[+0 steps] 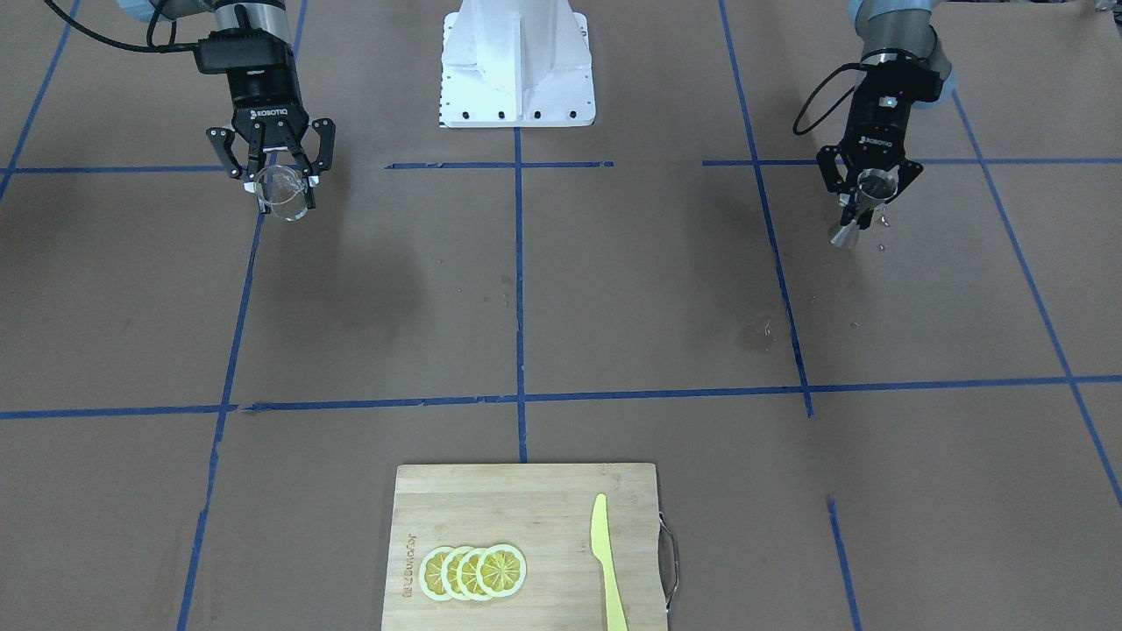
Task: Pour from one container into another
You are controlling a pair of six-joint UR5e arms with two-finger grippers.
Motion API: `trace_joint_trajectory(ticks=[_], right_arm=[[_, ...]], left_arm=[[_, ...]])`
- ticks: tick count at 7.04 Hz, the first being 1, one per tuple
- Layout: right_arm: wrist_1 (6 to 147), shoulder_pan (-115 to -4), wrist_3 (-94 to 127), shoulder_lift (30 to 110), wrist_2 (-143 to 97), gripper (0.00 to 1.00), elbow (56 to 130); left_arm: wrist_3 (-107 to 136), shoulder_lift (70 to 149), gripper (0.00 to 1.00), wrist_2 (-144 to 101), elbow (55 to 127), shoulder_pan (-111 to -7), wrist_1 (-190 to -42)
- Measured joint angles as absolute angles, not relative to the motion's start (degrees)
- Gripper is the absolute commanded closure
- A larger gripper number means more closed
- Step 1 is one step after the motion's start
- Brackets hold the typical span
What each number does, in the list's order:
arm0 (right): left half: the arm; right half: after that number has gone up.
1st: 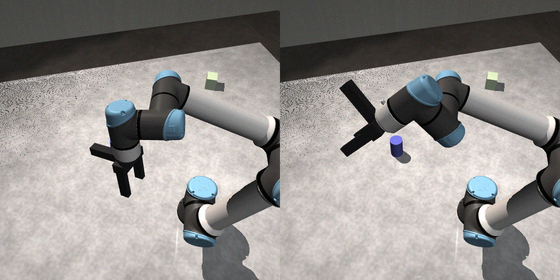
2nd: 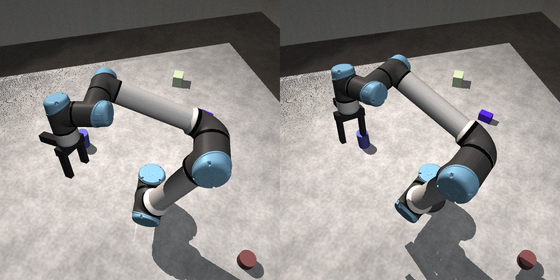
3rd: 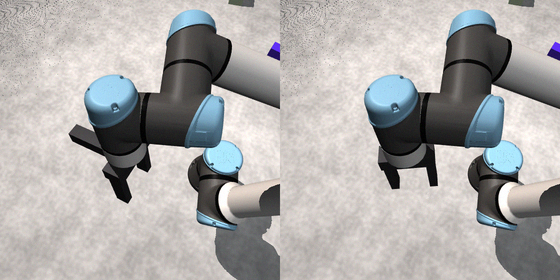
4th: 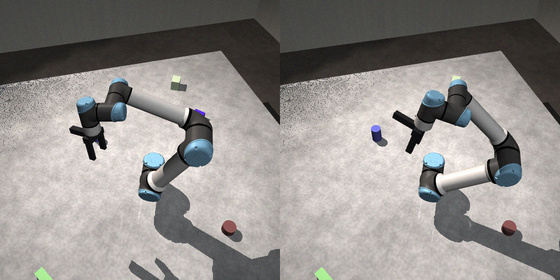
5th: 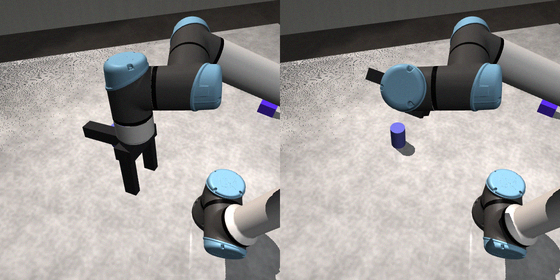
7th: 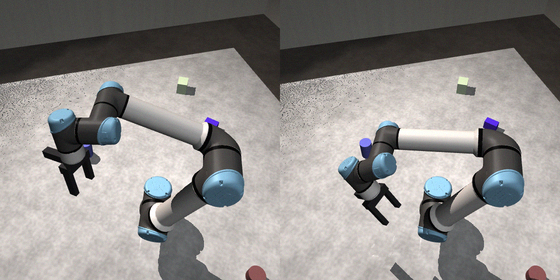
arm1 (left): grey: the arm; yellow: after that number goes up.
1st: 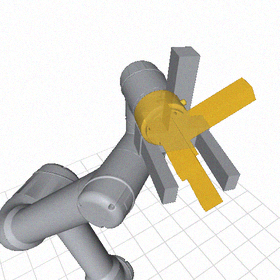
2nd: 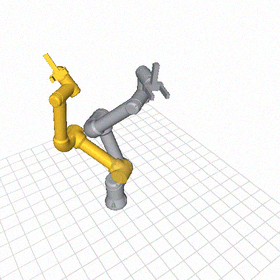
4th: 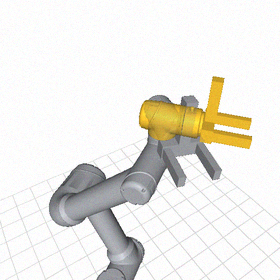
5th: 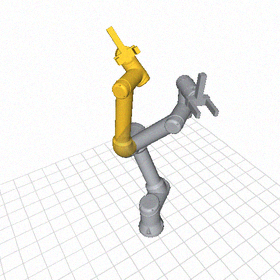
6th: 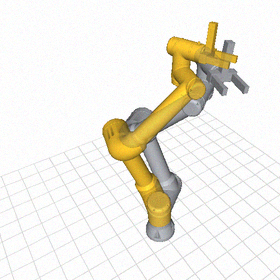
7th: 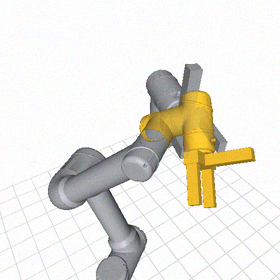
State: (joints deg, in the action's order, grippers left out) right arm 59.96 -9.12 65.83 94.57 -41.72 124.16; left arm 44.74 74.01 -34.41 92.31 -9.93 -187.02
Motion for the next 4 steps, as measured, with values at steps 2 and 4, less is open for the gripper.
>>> trace_joint_trajectory(ticks=[2,4], right_arm=[[59.94,-9.09,65.81,94.57,-41.67,1.00,124.29],[59.90,-9.03,65.79,94.51,-41.62,1.00,124.33]], left_arm=[[50.47,74.00,1.00,-30.57,87.95,-9.89,-187.24],[53.90,74.26,1.00,-28.27,86.69,-9.61,-186.76]])
